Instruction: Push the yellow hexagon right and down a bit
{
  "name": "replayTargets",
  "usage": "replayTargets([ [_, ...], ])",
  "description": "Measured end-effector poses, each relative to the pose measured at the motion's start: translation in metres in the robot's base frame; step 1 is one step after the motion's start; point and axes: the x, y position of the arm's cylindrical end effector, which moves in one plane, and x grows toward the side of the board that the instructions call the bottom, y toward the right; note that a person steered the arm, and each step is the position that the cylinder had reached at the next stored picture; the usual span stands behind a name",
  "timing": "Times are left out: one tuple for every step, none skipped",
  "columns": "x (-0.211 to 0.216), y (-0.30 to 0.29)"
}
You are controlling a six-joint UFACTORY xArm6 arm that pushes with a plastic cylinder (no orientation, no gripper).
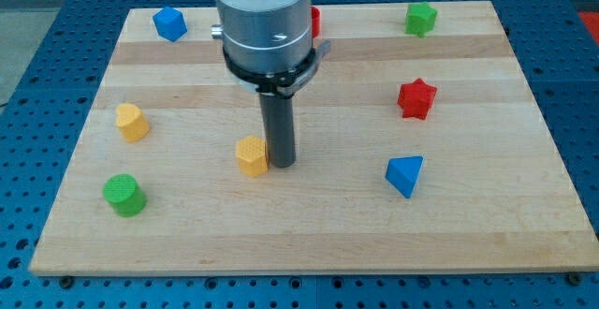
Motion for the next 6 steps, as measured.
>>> replayTargets([
  [-0.053, 0.004],
  [-0.027, -0.039],
  [-0.005, -0.065],
  [-0.011, -0.096],
  [0.035, -0.033],
  [0.011, -0.013],
])
